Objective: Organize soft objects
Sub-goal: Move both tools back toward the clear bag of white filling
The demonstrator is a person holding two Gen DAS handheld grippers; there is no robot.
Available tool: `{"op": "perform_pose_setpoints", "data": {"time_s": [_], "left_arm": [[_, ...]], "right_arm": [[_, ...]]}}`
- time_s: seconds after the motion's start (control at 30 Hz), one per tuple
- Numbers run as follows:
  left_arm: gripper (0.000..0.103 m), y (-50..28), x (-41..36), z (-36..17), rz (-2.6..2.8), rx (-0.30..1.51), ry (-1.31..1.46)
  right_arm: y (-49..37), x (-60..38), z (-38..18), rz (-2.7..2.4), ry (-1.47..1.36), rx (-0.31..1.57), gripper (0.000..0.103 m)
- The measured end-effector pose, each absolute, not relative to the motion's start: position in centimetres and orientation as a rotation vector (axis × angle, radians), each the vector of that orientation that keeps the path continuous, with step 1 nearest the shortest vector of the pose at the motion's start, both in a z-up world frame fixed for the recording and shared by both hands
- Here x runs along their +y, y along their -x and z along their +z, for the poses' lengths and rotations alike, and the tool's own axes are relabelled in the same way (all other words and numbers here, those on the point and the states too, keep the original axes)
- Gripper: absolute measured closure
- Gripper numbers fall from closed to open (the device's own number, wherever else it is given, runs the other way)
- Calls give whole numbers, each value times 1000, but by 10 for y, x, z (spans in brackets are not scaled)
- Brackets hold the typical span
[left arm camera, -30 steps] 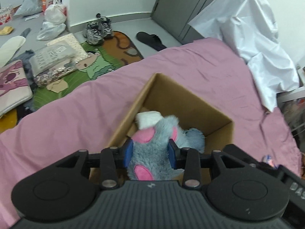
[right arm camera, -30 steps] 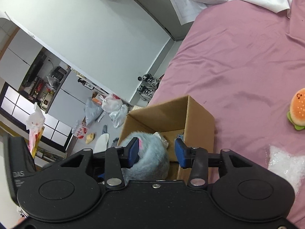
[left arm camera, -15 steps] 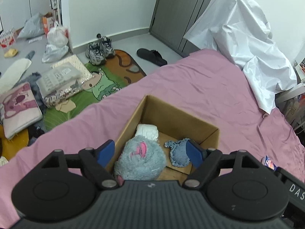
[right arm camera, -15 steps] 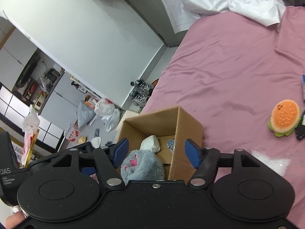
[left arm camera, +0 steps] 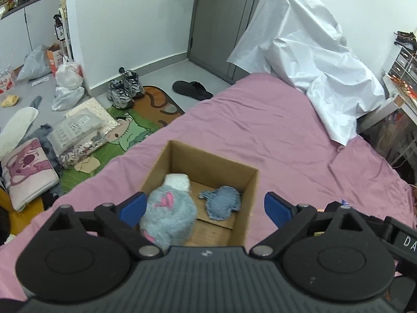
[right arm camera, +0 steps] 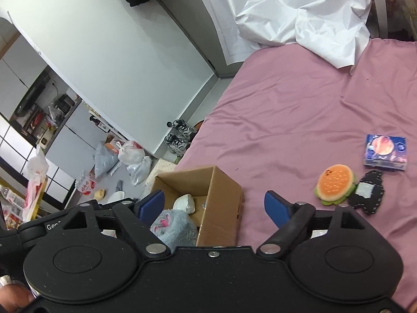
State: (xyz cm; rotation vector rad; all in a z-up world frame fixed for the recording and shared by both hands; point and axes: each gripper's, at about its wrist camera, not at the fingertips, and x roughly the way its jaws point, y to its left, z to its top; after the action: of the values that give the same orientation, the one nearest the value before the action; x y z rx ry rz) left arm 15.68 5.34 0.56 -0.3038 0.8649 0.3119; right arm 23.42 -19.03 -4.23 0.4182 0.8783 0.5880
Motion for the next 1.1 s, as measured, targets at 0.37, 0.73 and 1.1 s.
{"op": "perform_pose_setpoints", "data": {"time_s": [0.37,0.73,1.1], "left_arm": [[0,-154,15,23,288,859,267],[0,-149,-23,35,232,804,266],[0,-155,-60,31,185,798,242]], "right_arm": [[-231,-239,-25,564,-414,854,2],[-225,-273,-13,555,-339,845,0],[-236,-319,-21,515,-432,866,0]]}}
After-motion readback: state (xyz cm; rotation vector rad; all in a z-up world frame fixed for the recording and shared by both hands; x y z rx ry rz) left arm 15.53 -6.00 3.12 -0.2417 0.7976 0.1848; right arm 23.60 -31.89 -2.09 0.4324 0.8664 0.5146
